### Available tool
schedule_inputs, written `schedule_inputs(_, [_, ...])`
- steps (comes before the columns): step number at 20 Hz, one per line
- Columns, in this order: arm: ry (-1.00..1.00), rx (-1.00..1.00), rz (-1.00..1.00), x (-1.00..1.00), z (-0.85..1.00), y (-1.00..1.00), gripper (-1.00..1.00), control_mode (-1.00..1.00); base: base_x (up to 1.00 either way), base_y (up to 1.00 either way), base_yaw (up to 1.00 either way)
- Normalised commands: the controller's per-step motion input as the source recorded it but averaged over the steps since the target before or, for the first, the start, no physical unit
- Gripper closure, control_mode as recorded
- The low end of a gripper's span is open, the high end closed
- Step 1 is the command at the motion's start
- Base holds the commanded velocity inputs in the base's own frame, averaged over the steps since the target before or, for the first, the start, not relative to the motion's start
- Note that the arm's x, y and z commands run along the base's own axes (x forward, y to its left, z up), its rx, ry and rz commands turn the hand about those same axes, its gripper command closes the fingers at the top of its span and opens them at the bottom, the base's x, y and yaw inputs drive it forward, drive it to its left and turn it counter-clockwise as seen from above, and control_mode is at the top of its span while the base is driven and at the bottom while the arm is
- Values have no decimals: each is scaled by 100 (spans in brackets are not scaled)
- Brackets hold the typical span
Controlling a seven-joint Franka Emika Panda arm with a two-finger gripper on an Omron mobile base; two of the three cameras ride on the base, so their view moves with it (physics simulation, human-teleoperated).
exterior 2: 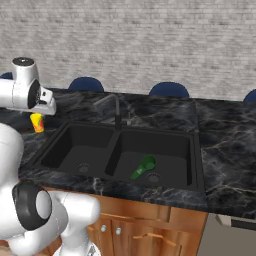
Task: Move any existing items from the left basin to the right basin for drying. Then move the cup from the counter to the left basin of the sink for washing.
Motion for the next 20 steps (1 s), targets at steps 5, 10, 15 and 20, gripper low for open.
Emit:
schedule_inputs(5, [6,10,5,42,-12,79,-100,-100,0,0,0])
schedule_inputs(10, [1,1,0,20,-27,66,-100,-100,0,0,0])
schedule_inputs(15, [0,0,-1,32,-26,38,-100,-100,0,0,0])
schedule_inputs(20, [0,1,0,46,-22,10,-100,-100,0,0,0])
